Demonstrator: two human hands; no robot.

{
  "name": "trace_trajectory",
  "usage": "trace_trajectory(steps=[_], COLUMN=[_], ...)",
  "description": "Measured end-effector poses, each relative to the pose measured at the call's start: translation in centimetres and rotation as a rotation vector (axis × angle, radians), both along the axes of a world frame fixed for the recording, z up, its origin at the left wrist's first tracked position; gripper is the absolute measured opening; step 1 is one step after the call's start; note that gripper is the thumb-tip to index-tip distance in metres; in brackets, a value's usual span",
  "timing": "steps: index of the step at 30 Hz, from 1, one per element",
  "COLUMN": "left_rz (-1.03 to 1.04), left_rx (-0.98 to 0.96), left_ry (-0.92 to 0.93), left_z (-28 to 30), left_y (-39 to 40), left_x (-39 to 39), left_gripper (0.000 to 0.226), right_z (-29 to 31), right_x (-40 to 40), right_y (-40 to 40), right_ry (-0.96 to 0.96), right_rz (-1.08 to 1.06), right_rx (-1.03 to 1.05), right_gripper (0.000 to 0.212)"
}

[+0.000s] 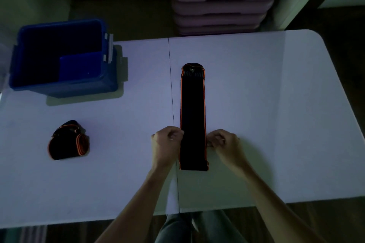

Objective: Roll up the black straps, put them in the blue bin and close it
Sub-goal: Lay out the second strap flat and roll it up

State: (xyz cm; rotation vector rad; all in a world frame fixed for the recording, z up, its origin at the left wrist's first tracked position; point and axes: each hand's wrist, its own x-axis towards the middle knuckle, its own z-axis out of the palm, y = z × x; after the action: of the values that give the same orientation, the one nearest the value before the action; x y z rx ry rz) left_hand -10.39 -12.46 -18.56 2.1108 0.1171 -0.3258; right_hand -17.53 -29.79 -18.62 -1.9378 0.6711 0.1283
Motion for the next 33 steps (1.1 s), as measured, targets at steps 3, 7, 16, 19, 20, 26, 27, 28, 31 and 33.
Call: trace_trajectory(steps=[3,7,16,19,20,26,27,28,31,33], left_rz=[0.010,0.004,-0.423,-0.688,-0.733,-0.787,-0.784,-0.786,-0.759,-0.699], left_rx=[0.029,0.030,0.184,0.314,0.349,0.418,0.419,0.420,0.404,0.378], left_ry=[-0.039,-0.044,-0.369,-0.287,-0.266,-0.315,-0.314,-0.298,-0.185,-0.095], left_z=[-0.3,-0.4,0.1,0.3,0.3,0.3,0.4,0.7,1.5,1.6], left_y=[0.4,0.3,3.6,4.4,4.3,3.5,3.4,3.3,2.8,2.5], left_x=[-0.9,-2.4,-5.5,-6.5,-6.6,-5.4,-5.1,-4.8,-3.7,-2.9], left_gripper=[0.012,0.010,0.034,0.050,0.051,0.028,0.026,0.025,0.026,0.026], right_z=[0.0,-0.5,0.8,0.6,0.3,-0.2,-0.3,-0.1,0.2,0.5], right_x=[-1.0,-1.8,-5.6,-6.4,-6.5,-5.7,-5.6,-5.5,-4.6,-3.5], right_y=[0.2,0.4,0.6,1.6,2.0,3.2,3.2,3.2,3.3,3.3], right_ry=[0.038,0.023,-0.274,-0.148,-0.141,-0.145,-0.144,-0.145,-0.100,-0.049], right_rz=[-0.014,0.022,0.423,0.645,0.678,0.672,0.658,0.640,0.575,0.529], right_rx=[0.049,0.020,-0.165,-0.311,-0.396,-0.526,-0.517,-0.502,-0.445,-0.416], right_gripper=[0.021,0.024,0.038,0.048,0.048,0.032,0.030,0.028,0.025,0.024])
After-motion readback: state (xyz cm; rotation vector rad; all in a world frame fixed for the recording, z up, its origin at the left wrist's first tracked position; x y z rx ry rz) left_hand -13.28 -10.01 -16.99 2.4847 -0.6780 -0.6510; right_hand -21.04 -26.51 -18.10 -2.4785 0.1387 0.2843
